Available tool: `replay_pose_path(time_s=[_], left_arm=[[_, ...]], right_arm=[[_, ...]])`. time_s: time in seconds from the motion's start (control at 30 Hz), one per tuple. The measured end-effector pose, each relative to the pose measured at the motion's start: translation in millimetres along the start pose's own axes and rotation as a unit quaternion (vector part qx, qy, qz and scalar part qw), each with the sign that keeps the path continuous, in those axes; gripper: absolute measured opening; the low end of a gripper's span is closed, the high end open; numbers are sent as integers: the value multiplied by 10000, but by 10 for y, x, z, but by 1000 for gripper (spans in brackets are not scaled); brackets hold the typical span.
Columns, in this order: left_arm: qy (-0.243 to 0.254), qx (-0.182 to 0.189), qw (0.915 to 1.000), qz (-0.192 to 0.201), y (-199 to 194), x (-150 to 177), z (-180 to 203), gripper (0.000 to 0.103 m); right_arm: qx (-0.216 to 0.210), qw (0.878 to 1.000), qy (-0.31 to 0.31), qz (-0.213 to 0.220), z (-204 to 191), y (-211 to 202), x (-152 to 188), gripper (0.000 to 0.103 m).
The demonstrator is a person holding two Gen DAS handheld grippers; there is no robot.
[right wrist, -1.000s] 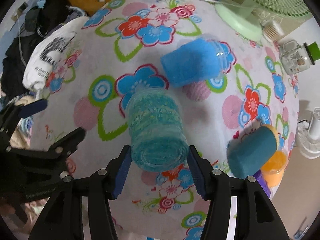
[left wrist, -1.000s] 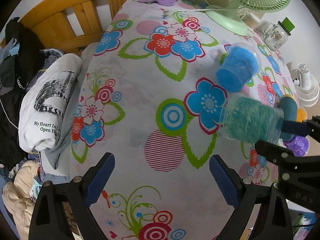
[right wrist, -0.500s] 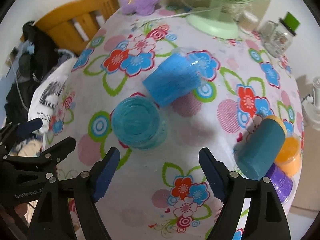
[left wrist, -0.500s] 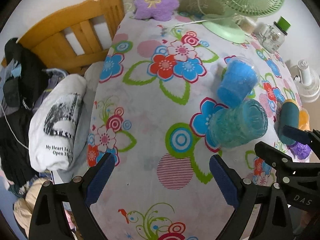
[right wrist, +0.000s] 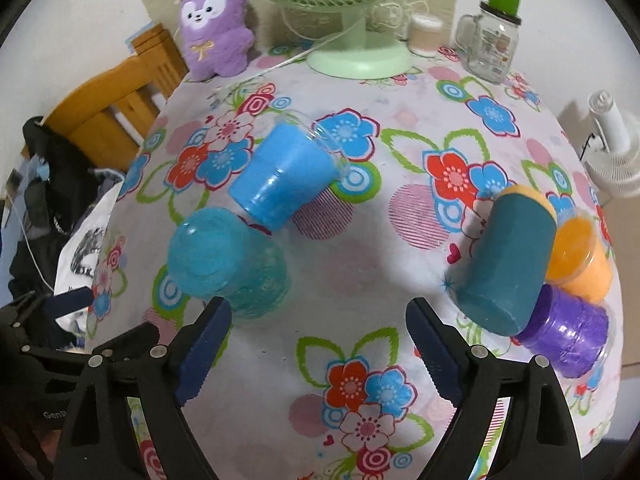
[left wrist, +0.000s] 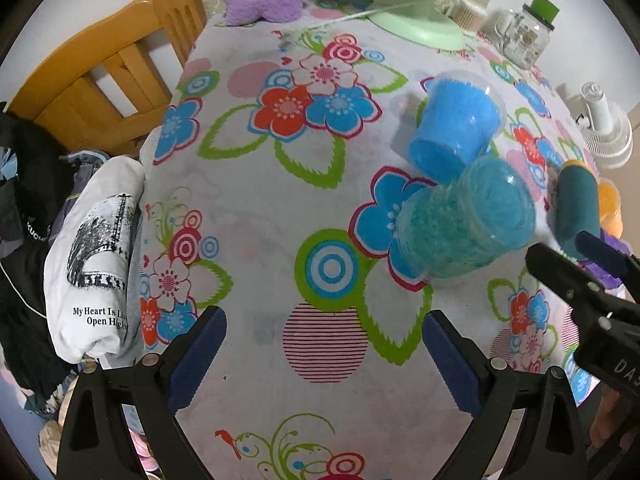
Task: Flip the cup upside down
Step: 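Open the right gripper and pull it back from the cup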
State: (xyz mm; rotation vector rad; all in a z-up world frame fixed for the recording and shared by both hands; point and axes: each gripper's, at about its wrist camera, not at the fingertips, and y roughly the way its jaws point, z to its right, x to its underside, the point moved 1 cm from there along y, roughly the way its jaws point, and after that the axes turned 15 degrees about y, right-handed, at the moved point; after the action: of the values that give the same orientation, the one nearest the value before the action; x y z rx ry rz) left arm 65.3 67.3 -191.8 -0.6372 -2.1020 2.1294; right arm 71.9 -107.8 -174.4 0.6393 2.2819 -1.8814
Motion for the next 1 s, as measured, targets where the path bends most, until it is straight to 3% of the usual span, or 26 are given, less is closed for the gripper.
replay_pose_path(time_s=[0.37,0.57,1.0], left_arm=[[48,169,9998,117,-65,-46,152,99],[57,209,9990,380,-392,-114,271,99],[98,118,9971,740,-1266,-21,487,99]], right_arm=[[44,9981,531,315,244,-126,38,91],[302,9968,410,617,265,-496,0,91],[124,9957,415,813,230,-1342,10,91]])
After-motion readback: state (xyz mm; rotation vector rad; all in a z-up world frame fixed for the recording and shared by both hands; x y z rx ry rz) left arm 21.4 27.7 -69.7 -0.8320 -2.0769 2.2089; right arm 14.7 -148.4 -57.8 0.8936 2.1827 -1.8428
